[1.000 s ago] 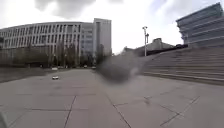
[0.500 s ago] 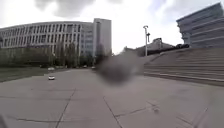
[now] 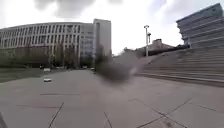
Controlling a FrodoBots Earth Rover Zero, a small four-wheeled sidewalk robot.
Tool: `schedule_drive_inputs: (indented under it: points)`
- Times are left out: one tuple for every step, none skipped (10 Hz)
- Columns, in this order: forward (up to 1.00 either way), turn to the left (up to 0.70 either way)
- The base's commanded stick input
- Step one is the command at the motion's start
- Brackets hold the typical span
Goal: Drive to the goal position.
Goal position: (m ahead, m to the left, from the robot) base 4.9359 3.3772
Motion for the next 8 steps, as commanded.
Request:
schedule_drive_inputs:
  points:
    - [0.7, 0.0]
    - [0.7, 0.0]
    - [0.7, 0.0]
    - [0.7, 0.0]
    - [0.7, 0.0]
    - [0.7, 0.04]
    - [0.7, 0.23]
    - [0.7, 0.35]
